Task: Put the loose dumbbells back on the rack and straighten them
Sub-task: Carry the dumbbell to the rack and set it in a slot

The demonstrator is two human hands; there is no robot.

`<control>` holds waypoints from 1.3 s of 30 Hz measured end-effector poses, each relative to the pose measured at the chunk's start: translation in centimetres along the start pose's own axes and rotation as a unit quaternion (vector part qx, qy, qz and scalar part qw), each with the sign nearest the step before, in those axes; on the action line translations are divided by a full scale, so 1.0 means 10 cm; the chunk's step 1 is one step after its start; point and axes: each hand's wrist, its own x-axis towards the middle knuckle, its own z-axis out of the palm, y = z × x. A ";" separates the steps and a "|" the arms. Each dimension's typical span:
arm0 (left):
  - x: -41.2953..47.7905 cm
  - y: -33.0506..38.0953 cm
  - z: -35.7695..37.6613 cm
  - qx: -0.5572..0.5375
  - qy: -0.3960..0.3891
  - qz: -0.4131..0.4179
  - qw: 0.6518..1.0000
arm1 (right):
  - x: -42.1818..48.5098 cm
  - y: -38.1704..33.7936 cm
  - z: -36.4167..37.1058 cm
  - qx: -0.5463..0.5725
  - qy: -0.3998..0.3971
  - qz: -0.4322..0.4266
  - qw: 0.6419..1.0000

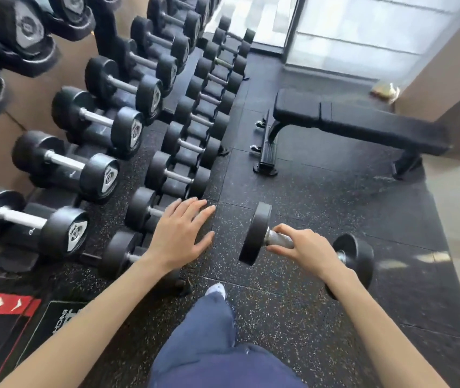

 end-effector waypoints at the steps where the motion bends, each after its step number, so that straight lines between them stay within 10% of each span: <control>1: 0.16 -0.04 0.00 -0.003 0.002 -0.001 1.000 | 0.13 0.05 -0.09 -0.002 0.001 0.000 1.000; 39: 4.81 -0.36 0.64 0.020 0.010 -0.103 0.994 | 4.46 2.45 -2.26 -0.021 -0.037 -0.132 0.990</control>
